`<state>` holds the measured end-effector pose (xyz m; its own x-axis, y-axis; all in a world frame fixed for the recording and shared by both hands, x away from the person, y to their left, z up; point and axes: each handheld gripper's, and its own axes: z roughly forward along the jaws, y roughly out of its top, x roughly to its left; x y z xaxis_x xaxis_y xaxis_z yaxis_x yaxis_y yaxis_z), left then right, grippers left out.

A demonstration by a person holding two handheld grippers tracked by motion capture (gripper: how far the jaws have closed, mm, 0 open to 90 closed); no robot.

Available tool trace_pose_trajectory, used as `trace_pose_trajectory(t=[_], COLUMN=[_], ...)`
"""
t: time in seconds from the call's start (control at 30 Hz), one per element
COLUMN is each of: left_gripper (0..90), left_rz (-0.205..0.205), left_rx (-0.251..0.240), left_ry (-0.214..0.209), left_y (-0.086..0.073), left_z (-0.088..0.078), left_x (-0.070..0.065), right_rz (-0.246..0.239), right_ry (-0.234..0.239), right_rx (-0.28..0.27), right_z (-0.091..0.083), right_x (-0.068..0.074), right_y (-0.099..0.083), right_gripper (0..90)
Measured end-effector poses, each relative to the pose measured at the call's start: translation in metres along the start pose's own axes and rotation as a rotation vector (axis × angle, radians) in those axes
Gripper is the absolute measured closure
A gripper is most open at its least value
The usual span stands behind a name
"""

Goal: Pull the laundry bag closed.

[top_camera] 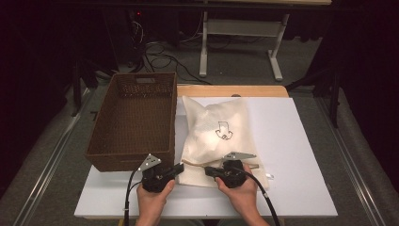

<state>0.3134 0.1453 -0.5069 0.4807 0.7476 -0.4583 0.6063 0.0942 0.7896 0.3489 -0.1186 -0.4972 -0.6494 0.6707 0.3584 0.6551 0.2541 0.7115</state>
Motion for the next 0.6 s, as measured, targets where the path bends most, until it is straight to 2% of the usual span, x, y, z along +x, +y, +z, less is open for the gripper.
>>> trace_pose_trajectory(t=[0.07,0.27,0.4,0.5,0.6], left_gripper=[87.9,87.9,87.8,87.8,87.8], left_rz=[0.014,0.018,0.022,0.018,0.026], left_rx=[0.008,0.009,0.011,0.012,0.016], left_ry=[0.006,0.017,0.028,0.022,0.025], left_y=[-0.001,-0.002,-0.003,-0.002,-0.002], left_z=[0.000,0.001,0.001,0.000,0.000], left_x=[-0.001,-0.001,-0.001,0.000,0.000], right_rz=[-0.032,-0.065,-0.093,-0.064,-0.070], right_ry=[-0.012,-0.015,-0.038,-0.039,-0.038], right_rx=[-0.003,-0.023,-0.032,-0.035,-0.034], right_z=[-0.002,-0.004,-0.007,-0.011,-0.014], right_x=[0.001,0.001,0.000,-0.007,-0.011], right_y=[-0.001,-0.003,-0.004,-0.005,-0.006], right_gripper=[88.2,88.2,88.1,88.1,88.1])
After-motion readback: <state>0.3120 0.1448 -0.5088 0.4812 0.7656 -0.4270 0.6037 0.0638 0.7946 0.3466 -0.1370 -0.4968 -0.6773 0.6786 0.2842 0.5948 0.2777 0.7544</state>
